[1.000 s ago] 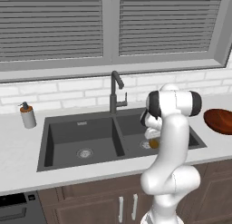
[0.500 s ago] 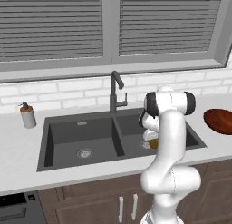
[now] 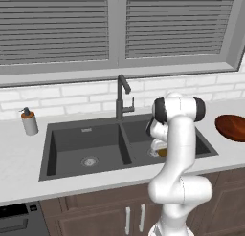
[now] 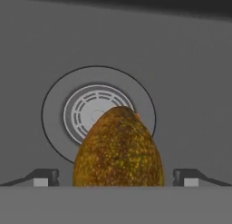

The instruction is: Pick the avocado from the sink and place it in the bowl. Then pick the bowl and place it in the microwave. Then close the microwave door and press the start button.

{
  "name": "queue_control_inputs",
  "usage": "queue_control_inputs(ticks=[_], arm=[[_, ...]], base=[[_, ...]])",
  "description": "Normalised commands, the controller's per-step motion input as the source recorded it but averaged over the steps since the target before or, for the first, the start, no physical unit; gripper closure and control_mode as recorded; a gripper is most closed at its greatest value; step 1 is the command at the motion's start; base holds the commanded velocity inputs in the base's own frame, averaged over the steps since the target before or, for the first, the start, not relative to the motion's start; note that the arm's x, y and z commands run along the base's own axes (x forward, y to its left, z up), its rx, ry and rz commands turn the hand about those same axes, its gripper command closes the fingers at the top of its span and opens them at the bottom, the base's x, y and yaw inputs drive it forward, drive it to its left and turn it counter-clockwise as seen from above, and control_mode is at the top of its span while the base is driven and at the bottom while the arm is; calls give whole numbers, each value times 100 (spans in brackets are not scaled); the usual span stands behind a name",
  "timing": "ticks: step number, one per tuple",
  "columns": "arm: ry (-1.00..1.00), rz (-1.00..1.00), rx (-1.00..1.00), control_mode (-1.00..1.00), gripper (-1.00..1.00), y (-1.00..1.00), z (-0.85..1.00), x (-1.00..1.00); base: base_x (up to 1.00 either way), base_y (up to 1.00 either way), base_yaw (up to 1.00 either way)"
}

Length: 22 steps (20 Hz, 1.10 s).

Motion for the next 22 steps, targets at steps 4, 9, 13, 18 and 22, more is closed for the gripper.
queue_control_inputs(ticks=[4, 9, 13, 18, 22], arm=[[2, 0, 0, -100, -100, 0, -27, 0], [5, 0, 0, -100, 100, 0, -22, 0], [1, 0, 1, -100, 100, 0, 19, -3], [-5, 0, 2, -100, 100, -3, 96, -11], [-9, 0, 4, -100, 100, -9, 100, -22]], base=[[0, 0, 0], [0, 0, 0], [0, 0, 0], [0, 0, 0], [0, 0, 0]])
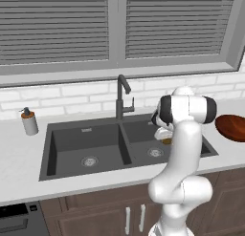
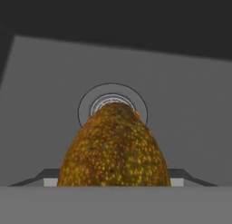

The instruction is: Pick the avocado from the sink and place it in the bowl. Then pick the bowl and place it in the microwave. Then close the microwave door and press the start button.

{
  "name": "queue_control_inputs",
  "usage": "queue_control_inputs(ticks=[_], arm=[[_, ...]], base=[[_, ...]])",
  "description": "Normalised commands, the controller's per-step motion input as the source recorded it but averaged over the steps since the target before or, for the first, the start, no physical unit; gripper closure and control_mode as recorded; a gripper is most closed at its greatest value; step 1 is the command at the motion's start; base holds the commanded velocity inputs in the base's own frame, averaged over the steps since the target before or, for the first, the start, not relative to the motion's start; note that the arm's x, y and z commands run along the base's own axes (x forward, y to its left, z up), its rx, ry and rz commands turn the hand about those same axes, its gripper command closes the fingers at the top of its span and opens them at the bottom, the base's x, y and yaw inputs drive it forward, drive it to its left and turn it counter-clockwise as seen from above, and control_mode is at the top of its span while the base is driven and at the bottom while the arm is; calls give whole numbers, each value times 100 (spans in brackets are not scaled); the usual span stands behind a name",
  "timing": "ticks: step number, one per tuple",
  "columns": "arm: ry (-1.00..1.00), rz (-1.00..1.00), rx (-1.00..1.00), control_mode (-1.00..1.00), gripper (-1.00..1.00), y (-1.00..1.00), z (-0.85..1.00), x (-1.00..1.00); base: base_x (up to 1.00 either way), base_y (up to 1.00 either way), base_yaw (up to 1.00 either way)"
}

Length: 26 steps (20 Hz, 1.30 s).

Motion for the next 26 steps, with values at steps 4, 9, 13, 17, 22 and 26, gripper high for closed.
queue_control_inputs(ticks=[4, 9, 13, 17, 22, 26], arm=[[-9, 0, 1, -100, 100, -2, 100, -15], [-1, 0, 0, -100, 100, -19, 100, -15], [6, -5, -6, -100, 100, -40, 66, -13], [13, -13, -12, -100, 100, -61, 41, -27], [4, -16, -14, -100, 100, -64, 41, -24], [0, -14, -10, -100, 100, -76, 20, -20]], base=[[0, 0, 0], [0, 0, 0], [0, 0, 0], [0, 0, 0], [0, 0, 0], [0, 0, 0]])
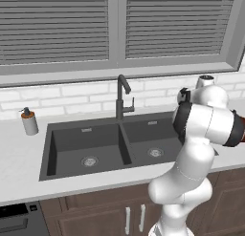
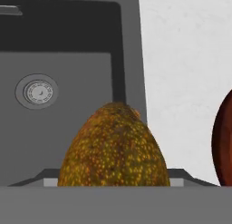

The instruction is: Pick the avocado from the sink and place it in the bowl. Then pick the bowl and place it in the microwave. Then close the microwave door and press the start button.

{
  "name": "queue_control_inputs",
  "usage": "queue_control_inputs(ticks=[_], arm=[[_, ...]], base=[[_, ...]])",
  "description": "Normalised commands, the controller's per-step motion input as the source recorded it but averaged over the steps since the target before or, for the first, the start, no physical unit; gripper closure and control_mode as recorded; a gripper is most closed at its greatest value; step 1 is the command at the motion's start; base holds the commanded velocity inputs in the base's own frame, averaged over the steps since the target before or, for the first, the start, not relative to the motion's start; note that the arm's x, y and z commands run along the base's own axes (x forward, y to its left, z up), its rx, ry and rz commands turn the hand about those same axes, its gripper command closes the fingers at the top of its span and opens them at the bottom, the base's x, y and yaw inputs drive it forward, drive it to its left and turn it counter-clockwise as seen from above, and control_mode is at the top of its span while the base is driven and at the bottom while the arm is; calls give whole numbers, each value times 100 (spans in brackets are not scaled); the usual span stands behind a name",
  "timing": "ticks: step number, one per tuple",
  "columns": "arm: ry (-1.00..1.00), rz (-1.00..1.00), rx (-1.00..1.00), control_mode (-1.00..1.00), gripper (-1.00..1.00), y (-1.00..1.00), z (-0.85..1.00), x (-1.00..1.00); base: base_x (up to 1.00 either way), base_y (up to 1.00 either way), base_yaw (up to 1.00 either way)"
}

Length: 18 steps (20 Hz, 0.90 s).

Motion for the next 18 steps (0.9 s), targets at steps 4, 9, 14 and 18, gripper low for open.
queue_control_inputs(ticks=[4, 9, 14, 18], arm=[[0, -3, -2, -100, 100, -80, -2, -6], [-2, 0, 0, -100, 100, -78, 1, -1], [-2, -7, 0, -100, 100, -55, 5, -3], [0, -12, 0, -100, 100, -51, 0, -1]], base=[[0, 0, 0], [0, 0, 0], [0, 0, 0], [0, 0, 0]])
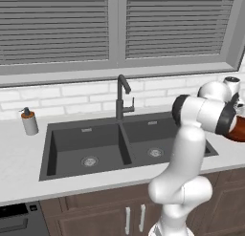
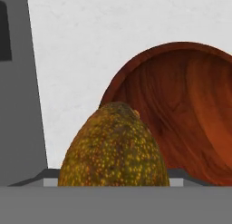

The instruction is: Pick the avocado from the sink and place it in the bowl. Then pick the bowl and place it in the microwave. Then close the microwave door and press the start button.

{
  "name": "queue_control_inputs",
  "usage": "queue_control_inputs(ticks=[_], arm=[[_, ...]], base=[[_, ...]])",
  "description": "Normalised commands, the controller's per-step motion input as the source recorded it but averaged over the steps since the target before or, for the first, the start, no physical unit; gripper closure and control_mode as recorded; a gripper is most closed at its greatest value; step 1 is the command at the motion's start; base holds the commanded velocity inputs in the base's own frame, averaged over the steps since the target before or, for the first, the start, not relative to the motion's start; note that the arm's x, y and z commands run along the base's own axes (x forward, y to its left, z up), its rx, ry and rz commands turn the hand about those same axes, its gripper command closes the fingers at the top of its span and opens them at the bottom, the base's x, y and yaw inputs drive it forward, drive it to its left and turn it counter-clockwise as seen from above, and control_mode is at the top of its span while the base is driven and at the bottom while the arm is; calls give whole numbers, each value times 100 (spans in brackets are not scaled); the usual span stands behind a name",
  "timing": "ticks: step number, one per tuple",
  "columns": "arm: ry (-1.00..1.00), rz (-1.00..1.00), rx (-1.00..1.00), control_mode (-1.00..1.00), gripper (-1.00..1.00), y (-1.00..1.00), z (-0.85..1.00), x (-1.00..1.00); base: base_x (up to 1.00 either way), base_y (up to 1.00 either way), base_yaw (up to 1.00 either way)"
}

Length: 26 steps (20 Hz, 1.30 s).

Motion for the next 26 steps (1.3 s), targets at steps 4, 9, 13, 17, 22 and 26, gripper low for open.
queue_control_inputs(ticks=[4, 9, 13, 17, 22, 26], arm=[[0, -3, 0, -100, 100, -41, -3, 5], [0, 0, 0, -100, 100, -33, -19, 3], [-3, 0, 1, -100, 100, -14, -38, 0], [-3, 0, 0, -100, 100, -13, -43, 2], [0, 0, 0, -100, 100, -14, -39, 9], [0, 0, 0, -100, -100, -3, -29, 6]], base=[[0, 0, 0], [0, 0, 0], [0, 0, 0], [0, 0, 0], [0, 0, 0], [0, 0, 0]])
